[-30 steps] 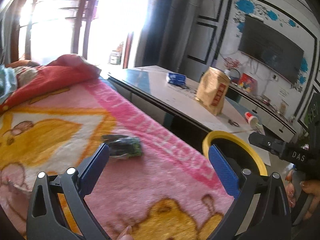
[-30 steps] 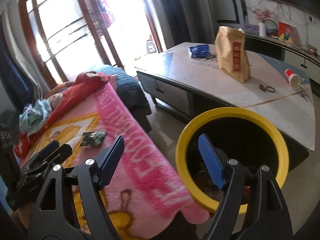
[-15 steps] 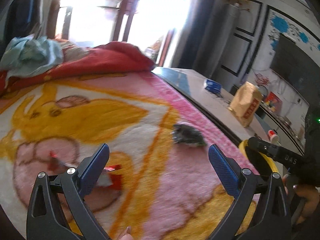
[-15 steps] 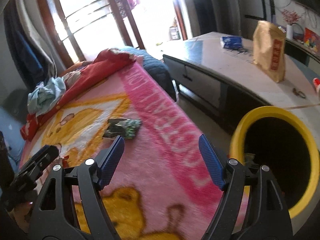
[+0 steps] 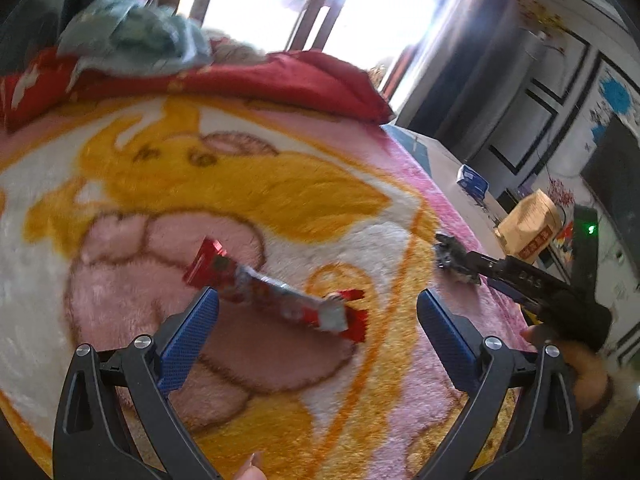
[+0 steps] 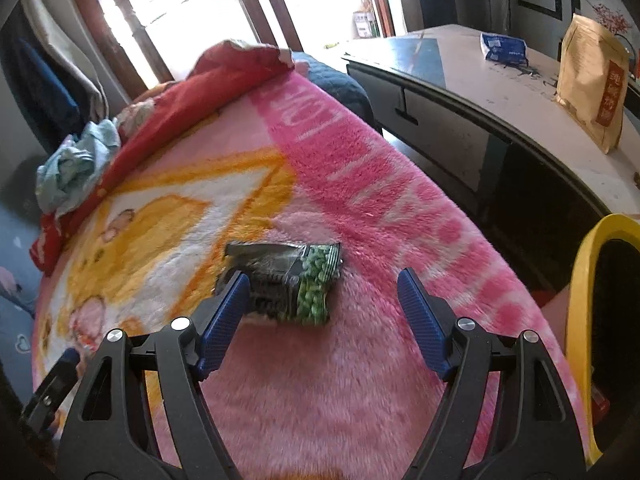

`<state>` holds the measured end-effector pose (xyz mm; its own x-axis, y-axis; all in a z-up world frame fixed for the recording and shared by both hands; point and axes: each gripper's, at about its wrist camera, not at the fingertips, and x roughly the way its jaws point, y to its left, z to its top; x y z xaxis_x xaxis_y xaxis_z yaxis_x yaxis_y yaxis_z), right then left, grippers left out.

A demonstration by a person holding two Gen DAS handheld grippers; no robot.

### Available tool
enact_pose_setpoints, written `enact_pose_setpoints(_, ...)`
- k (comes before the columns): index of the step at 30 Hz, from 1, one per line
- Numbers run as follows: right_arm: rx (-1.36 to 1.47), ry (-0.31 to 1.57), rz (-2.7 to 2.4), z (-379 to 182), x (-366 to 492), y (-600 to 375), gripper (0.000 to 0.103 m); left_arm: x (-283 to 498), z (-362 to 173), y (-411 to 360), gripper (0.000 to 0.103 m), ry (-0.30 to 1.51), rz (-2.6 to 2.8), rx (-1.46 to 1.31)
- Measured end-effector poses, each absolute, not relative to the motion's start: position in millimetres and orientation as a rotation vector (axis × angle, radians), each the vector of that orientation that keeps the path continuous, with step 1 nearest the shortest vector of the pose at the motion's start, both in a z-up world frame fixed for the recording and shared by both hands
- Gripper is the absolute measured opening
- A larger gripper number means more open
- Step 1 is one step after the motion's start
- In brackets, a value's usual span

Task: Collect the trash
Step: 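Grasp the red candy stick wrapper with the left gripper while the right gripper grasps the green pea snack bag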

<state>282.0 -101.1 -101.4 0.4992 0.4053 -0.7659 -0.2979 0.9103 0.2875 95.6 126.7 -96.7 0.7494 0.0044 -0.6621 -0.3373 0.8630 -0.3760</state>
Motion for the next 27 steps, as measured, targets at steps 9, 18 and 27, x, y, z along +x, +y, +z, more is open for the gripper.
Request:
enact_pose_setpoints(9,0.105,0.922,0.440,-105,279,-98,0.050,102,-112,137,0.095,0.698,0.210,-0.613)
enact_pose_setpoints(18,0.125,0.909,0.508,-103,260,-108,0.011,113,-114,139,0.048,0.695,0.244,-0.603)
enact_pose_setpoints(27,0.114,0.857,0.516,-89,232,-127,0.009,122,-112,129,0.025,0.713,0.162,-0.588)
